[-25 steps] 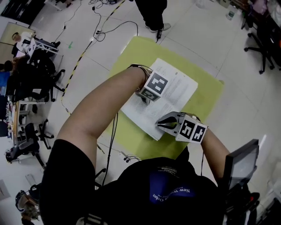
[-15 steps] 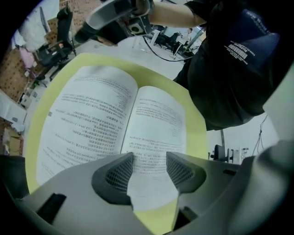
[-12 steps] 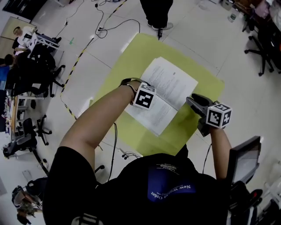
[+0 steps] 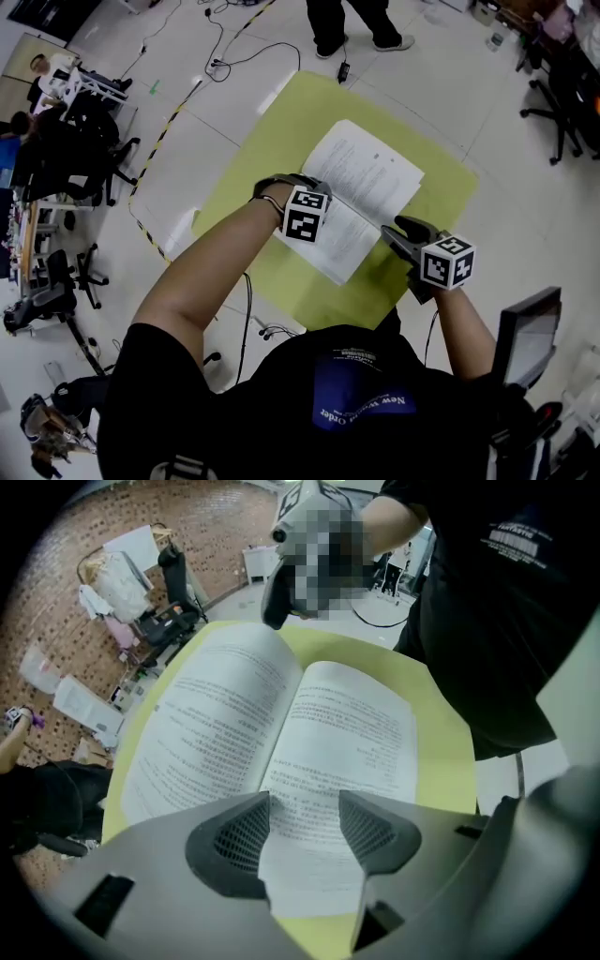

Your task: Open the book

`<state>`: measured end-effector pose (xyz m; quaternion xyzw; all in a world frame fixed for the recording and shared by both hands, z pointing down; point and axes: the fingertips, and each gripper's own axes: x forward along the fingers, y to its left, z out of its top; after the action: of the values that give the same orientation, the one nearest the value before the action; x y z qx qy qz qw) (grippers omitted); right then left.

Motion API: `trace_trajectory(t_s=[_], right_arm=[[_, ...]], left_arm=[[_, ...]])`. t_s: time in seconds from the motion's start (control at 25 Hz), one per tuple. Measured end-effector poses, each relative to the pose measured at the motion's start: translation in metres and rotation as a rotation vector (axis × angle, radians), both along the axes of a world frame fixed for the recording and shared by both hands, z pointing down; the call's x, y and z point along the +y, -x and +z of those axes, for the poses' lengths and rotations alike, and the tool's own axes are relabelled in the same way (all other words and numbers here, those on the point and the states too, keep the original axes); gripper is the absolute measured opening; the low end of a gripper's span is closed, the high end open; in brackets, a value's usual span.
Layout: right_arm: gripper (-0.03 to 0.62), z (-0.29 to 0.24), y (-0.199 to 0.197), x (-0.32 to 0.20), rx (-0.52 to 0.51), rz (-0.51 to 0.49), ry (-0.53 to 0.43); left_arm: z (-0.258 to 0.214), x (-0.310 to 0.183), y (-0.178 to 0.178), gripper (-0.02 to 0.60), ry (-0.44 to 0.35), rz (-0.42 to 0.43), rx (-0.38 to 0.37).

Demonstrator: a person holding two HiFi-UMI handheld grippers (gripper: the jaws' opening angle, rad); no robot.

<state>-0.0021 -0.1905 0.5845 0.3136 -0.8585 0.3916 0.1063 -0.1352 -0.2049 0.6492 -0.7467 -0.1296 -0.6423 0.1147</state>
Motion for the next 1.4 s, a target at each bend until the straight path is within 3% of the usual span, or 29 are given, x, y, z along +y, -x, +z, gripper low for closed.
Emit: trace_trajectory(t_s=[0.2, 0.52, 0.6, 0.64, 0.72, 0.8, 0.88, 0.92, 0.96, 1.0, 1.08, 1.12, 1.28, 1.36, 1.4], right_arm=[[0.169, -0.019, 0.021, 0.029, 0.065, -0.177, -0.134], [0.169, 0.015, 0.080, 0.107, 0.183, -0.692, -0.109], [0.169, 0.002, 0.080, 0.123, 0.156, -0.803, -0.118], [0.169, -0.016, 0.074, 0.126, 0.085, -0.817, -0.132], [0.169, -0.075, 0.047, 0.106, -0.168, -0.697, -0.177], [0.169, -0.135, -0.001, 0.044, -0.439, -0.372, -0.266], [0.169, -0.146, -0.050, -0.037, -0.538, 0.010, -0.323], [0.166, -0.131, -0.063, -0.072, -0.528, 0.140, -0.300], [0.141, -0.108, -0.062, -0.098, -0.512, 0.202, -0.233], [0.140, -0.084, -0.049, -0.112, -0.504, 0.196, -0.134], [0.140, -0.048, -0.007, -0.109, -0.447, 0.076, 0.051], [0.139, -0.038, 0.014, -0.098, -0.361, -0.010, 0.082], [0.129, -0.020, 0.094, -0.029, 0.017, -0.460, -0.054], [0.129, 0.004, 0.113, 0.002, 0.209, -0.602, -0.105], [0.129, 0.015, 0.116, 0.010, 0.277, -0.626, -0.123]], left_arm=[[-0.024, -0.013, -0.005, 0.235, -0.041, -0.126, 0.105], [-0.022, 0.003, 0.015, 0.235, -0.033, -0.302, 0.208], [-0.019, 0.013, 0.022, 0.236, -0.034, -0.327, 0.221], [-0.014, 0.017, 0.024, 0.236, -0.033, -0.340, 0.224], [-0.004, 0.021, 0.023, 0.236, -0.037, -0.361, 0.226], [0.007, 0.022, 0.024, 0.236, -0.048, -0.356, 0.207], [0.015, 0.024, 0.026, 0.236, -0.053, -0.351, 0.185], [0.017, 0.025, 0.027, 0.236, -0.050, -0.357, 0.182], [0.018, 0.027, 0.028, 0.236, -0.047, -0.366, 0.183], [0.017, 0.028, 0.029, 0.236, -0.043, -0.375, 0.186], [0.015, 0.027, 0.028, 0.236, -0.041, -0.383, 0.194], [0.013, 0.026, 0.027, 0.236, -0.045, -0.382, 0.201], [-0.002, 0.019, 0.029, 0.236, -0.064, -0.429, 0.281], [-0.010, 0.023, 0.043, 0.236, -0.046, -0.516, 0.300], [-0.011, 0.028, 0.056, 0.236, -0.037, -0.559, 0.288]])
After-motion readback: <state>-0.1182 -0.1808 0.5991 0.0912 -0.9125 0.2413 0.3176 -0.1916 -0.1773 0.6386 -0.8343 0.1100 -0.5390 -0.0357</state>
